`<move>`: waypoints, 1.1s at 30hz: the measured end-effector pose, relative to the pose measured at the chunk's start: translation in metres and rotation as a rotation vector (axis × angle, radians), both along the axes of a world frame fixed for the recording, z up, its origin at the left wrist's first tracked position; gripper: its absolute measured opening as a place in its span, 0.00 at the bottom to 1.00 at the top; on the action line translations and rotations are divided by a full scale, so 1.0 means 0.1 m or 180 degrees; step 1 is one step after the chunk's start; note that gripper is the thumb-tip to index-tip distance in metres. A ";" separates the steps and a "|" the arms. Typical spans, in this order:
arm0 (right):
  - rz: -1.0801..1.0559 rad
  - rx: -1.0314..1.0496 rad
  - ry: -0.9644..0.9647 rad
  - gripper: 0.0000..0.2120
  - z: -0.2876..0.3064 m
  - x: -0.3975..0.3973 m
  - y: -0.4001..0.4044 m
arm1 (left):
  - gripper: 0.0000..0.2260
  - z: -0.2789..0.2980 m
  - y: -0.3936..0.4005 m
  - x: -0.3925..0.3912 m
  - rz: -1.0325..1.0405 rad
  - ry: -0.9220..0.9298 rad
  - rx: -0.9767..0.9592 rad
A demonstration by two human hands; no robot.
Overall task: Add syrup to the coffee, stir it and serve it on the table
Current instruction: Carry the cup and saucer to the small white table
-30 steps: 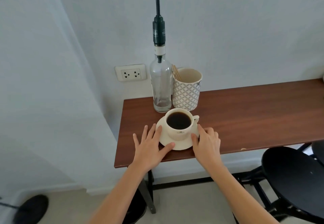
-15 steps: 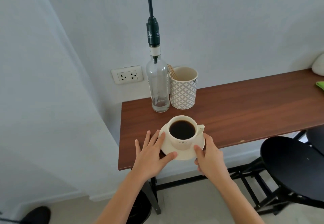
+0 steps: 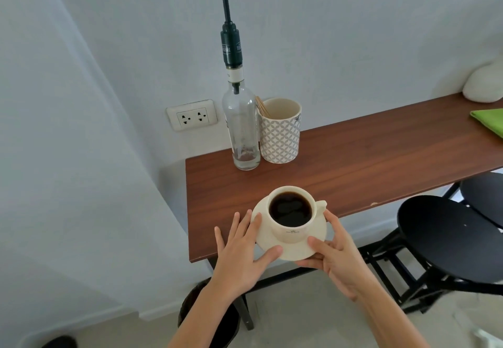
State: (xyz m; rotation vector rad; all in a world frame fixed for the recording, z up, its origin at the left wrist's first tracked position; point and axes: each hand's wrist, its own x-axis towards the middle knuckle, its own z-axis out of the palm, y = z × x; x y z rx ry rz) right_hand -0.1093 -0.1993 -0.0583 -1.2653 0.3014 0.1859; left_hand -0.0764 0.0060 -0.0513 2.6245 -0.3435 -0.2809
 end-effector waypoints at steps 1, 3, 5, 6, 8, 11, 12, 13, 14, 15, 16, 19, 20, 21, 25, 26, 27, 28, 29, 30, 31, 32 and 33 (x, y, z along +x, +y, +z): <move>-0.0016 0.0006 0.0011 0.35 0.00 -0.03 0.00 | 0.36 0.00 -0.01 -0.04 0.0040 -0.0004 -0.0087; -0.0021 0.0058 0.0012 0.35 0.01 -0.08 -0.01 | 0.34 0.01 -0.03 -0.12 0.0167 -0.0015 -0.0327; 0.0036 0.0070 -0.0034 0.35 0.06 -0.10 -0.03 | 0.33 0.04 -0.06 -0.20 0.0309 -0.0010 -0.0638; 0.0093 0.0051 -0.0070 0.34 0.10 -0.11 -0.05 | 0.33 0.06 -0.07 -0.24 0.0381 0.0015 -0.0804; 0.0233 0.0007 -0.0125 0.33 0.19 -0.10 -0.09 | 0.32 0.11 -0.10 -0.32 0.0551 0.0056 -0.1127; 0.0485 -0.0030 -0.0182 0.32 0.33 -0.07 -0.15 | 0.31 0.18 -0.13 -0.47 0.0930 -0.0048 -0.1704; 0.0587 -0.0024 -0.0209 0.32 0.38 -0.06 -0.16 | 0.30 0.21 -0.15 -0.53 0.1053 -0.0116 -0.1871; 0.0706 -0.0018 -0.0231 0.32 0.43 -0.05 -0.17 | 0.30 0.24 -0.16 -0.60 0.1190 -0.0165 -0.2035; 0.0818 -0.0016 -0.0251 0.32 0.48 -0.05 -0.16 | 0.30 0.25 -0.16 -0.66 0.1307 -0.0199 -0.2216; 0.0927 -0.0019 -0.0269 0.32 0.51 -0.04 -0.16 | 0.30 0.26 -0.16 -0.73 0.1438 -0.0219 -0.2416; 0.1054 -0.0022 -0.0285 0.32 0.54 -0.04 -0.14 | 0.30 0.26 -0.16 -0.81 0.1613 -0.0230 -0.2612; 0.1439 -0.0026 -0.0347 0.32 0.61 -0.05 -0.04 | 0.30 0.34 -0.15 -1.08 0.2101 -0.0289 -0.2941; 0.1575 -0.0041 -0.0372 0.32 0.63 -0.06 0.01 | 0.30 0.36 -0.13 -1.18 0.2243 -0.0326 -0.2991; 0.1721 -0.0062 -0.0380 0.32 0.65 -0.09 0.07 | 0.30 0.37 -0.11 -1.29 0.2396 -0.0364 -0.3043; 0.2329 0.0016 -0.0360 0.31 0.71 -0.31 0.41 | 0.36 0.40 0.06 -1.81 0.3011 -0.0503 -0.3291; 0.2476 0.0051 -0.0351 0.31 0.72 -0.38 0.51 | 0.37 0.41 0.11 -1.96 0.3150 -0.0561 -0.3303; 0.2613 0.0066 -0.0341 0.31 0.73 -0.46 0.61 | 0.37 0.42 0.15 -2.12 0.3275 -0.0631 -0.3294; 0.2745 0.0072 -0.0334 0.32 0.73 -0.55 0.72 | 0.37 0.44 0.20 -2.28 0.3382 -0.0708 -0.3286; 0.2871 0.0074 -0.0333 0.33 0.74 -0.65 0.84 | 0.36 0.46 0.23 -2.45 0.3487 -0.0797 -0.3286; 0.3008 0.0069 -0.0340 0.34 0.75 -0.76 0.95 | 0.36 0.48 0.27 -2.62 0.3606 -0.0897 -0.3278; 0.3163 0.0052 -0.0354 0.34 0.76 -0.89 1.06 | 0.36 0.50 0.31 -2.81 0.3747 -0.0997 -0.3269; 0.3316 0.0033 -0.0370 0.34 0.77 -1.03 1.18 | 0.36 0.51 0.35 -2.99 0.3890 -0.1089 -0.3252; 0.3462 0.0031 -0.0385 0.34 0.77 -1.18 1.29 | 0.37 0.51 0.39 -3.19 0.4023 -0.1176 -0.3236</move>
